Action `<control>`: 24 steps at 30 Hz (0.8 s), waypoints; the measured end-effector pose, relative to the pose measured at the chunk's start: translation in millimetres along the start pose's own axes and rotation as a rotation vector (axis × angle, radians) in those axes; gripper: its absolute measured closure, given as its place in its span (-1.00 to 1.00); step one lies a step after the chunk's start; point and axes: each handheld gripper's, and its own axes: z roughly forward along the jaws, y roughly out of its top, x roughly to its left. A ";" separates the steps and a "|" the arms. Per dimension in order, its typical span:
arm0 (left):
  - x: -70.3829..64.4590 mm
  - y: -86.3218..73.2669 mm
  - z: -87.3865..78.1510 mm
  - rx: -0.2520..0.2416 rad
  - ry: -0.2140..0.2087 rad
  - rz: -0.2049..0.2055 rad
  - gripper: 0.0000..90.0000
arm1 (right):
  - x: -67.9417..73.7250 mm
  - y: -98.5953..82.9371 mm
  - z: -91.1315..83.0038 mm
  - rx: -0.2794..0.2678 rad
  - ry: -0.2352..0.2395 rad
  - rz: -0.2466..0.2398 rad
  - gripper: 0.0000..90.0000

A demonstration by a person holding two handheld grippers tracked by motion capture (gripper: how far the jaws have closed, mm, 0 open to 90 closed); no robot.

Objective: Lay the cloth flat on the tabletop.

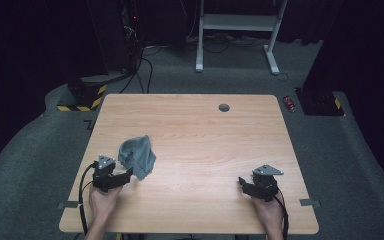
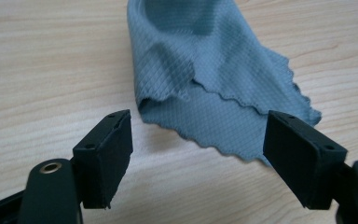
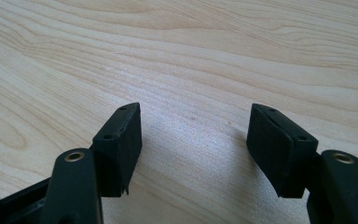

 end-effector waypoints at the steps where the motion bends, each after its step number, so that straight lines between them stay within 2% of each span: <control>1: -0.6 1.0 -0.2 -0.003 0.001 0.001 -0.46 | 0.0 0.0 0.0 0.000 0.000 0.000 -0.22; 13: -3.0 19.8 5.8 -0.011 -0.013 0.004 -0.49 | 0.1 0.0 0.0 0.000 0.000 0.000 -0.22; 19: -3.1 28.8 18.6 0.003 -0.010 -0.004 -0.50 | 0.2 0.1 -0.1 0.001 0.000 0.002 -0.22; 20: -1.2 29.3 23.8 0.002 -0.017 -0.032 -0.48 | 0.0 0.0 0.0 0.000 0.000 0.000 -0.22; 24: 0.5 28.9 30.4 0.014 -0.013 -0.046 -0.48 | 0.1 0.0 0.0 0.000 0.000 0.000 -0.22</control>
